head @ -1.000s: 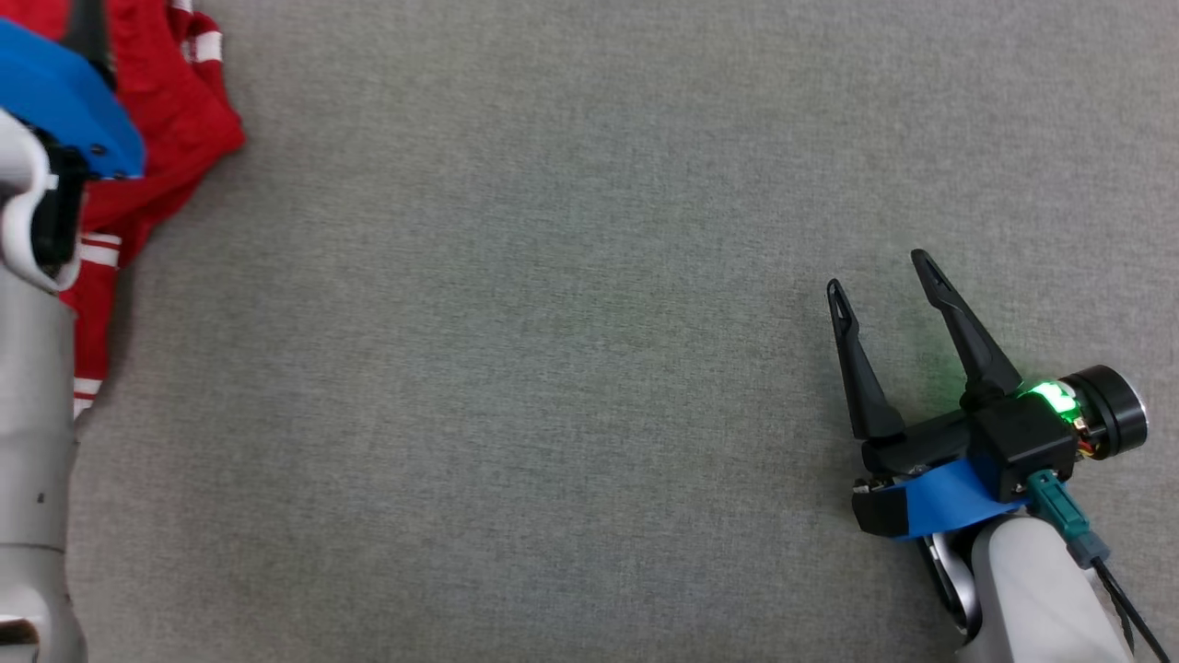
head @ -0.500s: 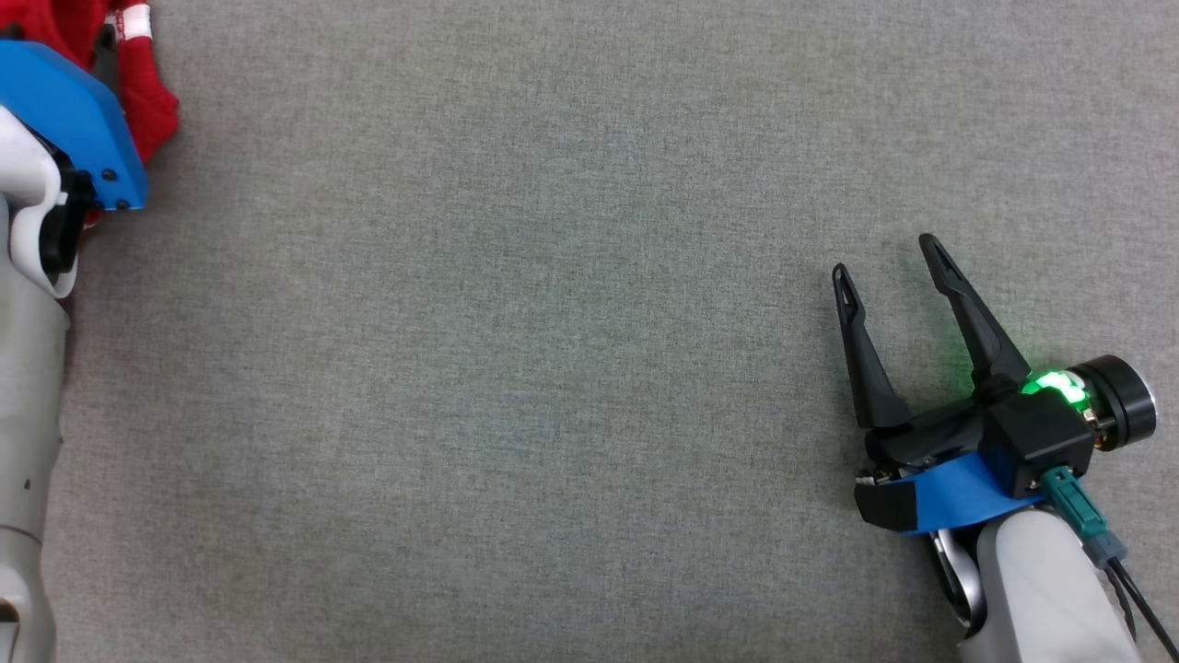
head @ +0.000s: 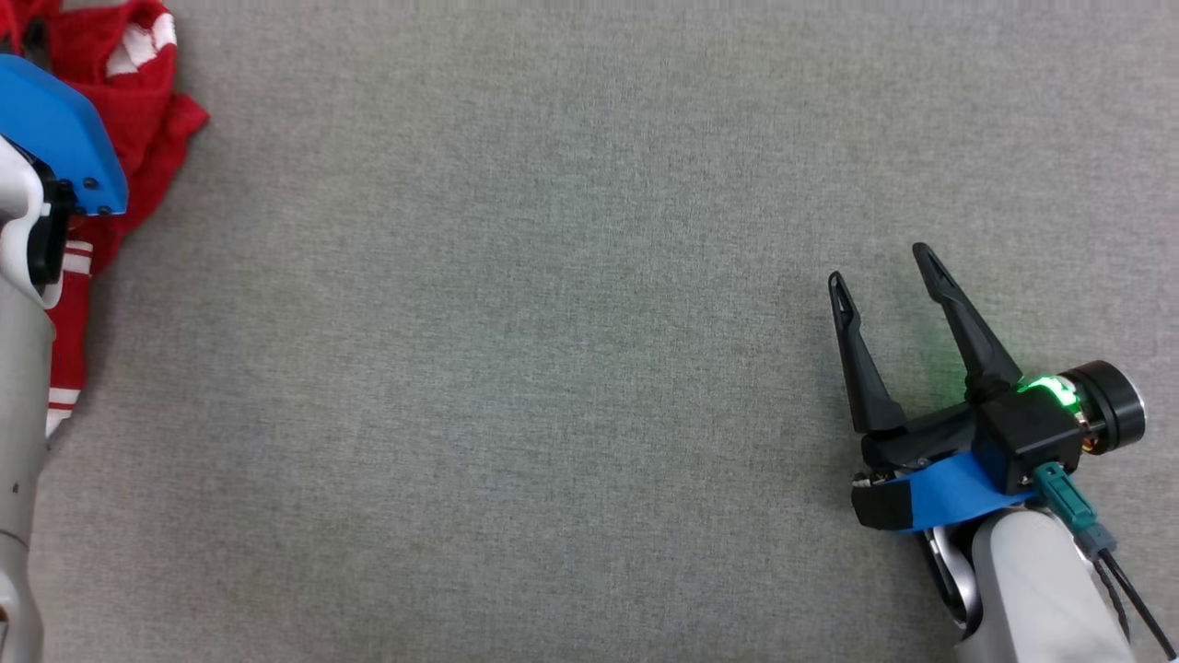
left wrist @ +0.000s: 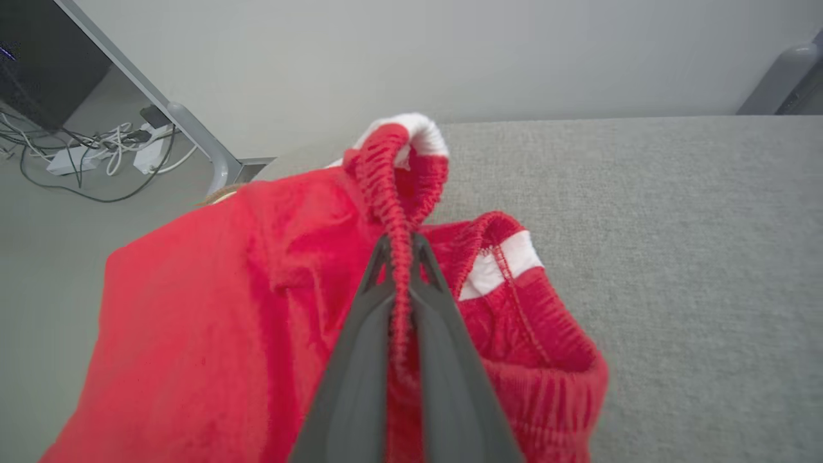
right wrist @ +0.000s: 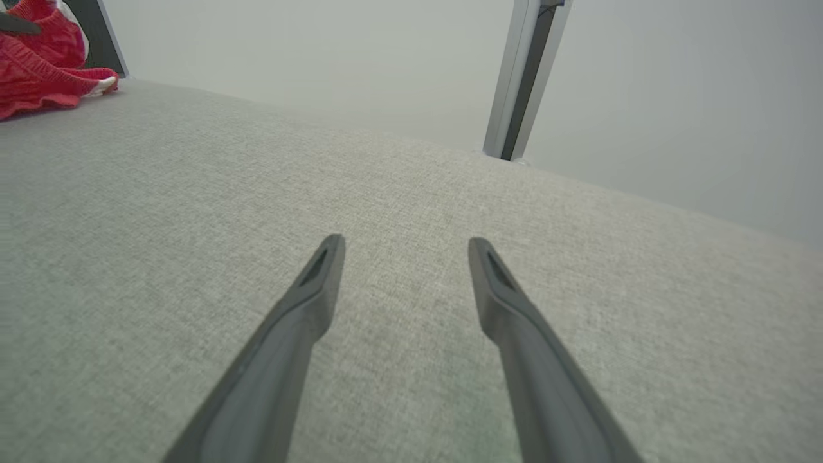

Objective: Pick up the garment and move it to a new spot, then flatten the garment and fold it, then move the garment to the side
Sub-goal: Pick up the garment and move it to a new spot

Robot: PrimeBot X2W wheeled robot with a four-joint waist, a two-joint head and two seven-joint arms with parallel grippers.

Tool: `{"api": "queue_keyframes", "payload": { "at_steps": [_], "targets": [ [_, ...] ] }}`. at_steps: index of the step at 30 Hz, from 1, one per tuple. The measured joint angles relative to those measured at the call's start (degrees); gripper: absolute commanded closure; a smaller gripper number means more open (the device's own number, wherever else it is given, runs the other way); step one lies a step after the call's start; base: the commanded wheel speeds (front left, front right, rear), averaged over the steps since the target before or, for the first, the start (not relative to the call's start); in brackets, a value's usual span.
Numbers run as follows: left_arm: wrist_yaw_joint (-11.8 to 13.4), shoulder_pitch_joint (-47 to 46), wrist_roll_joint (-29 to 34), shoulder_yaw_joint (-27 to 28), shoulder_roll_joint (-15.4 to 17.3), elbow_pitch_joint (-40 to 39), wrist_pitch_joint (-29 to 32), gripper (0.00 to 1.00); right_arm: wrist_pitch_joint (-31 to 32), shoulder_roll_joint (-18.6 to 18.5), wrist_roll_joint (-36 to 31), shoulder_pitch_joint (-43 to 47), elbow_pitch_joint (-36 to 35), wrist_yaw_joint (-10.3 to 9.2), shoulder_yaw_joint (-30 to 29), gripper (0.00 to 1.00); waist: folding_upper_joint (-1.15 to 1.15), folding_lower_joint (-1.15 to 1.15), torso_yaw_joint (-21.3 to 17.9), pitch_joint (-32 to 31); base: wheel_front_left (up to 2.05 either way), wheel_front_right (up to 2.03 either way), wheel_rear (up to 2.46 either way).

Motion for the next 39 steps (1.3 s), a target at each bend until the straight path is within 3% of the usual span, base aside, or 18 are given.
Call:
{"api": "queue_keyframes", "payload": {
  "at_steps": [12, 18, 24, 31, 35, 39],
  "targets": [
    [-2.0, -2.7, 2.4, -5.0, 1.2, -4.4, -6.1, 1.0, 0.0, 0.0, 4.4, 3.0, 3.7, 0.0, -0.4, 0.0, 0.0, -0.01, 0.2, -12.0, 0.0, 0.0, 0.0],
    [-2.7, -2.8, 0.3, -9.3, -3.3, -10.0, -5.2, 1.0, 0.0, 0.0, 7.1, 6.3, 5.5, 0.0, -0.9, 0.0, 0.0, -0.01, -2.1, -19.2, 0.0, 0.0, 0.0],
    [-3.0, -1.5, -8.9, -15.2, -10.2, -19.6, -2.3, 1.0, 0.0, 0.0, 8.9, 8.9, 6.1, 0.0, -3.0, 0.0, 0.0, -0.01, -6.8, -24.3, 0.0, 0.0, 0.0],
    [-3.0, 1.2, -18.6, -17.3, -16.8, -28.4, -1.0, 1.0, 0.0, 0.0, 9.4, 9.7, 5.5, 0.0, -8.1, 0.0, 0.0, -0.02, -11.3, -26.0, 0.0, 0.0, 0.0],
    [-2.8, 8.5, -21.0, -17.9, -17.6, -27.3, -1.8, 1.0, 0.0, 0.0, 9.4, 9.5, 4.7, 0.0, -10.4, 0.0, 0.0, 0.0, -11.8, -24.2, 0.0, 0.0, 0.0],
    [-1.5, 16.9, -23.3, -16.9, -17.2, -21.2, -4.0, 1.0, 0.0, 0.0, 9.4, 8.5, 3.9, 0.0, -11.7, 0.0, 0.0, 0.0, -12.3, -21.8, 0.0, 0.0, 0.0]
  ]
}}
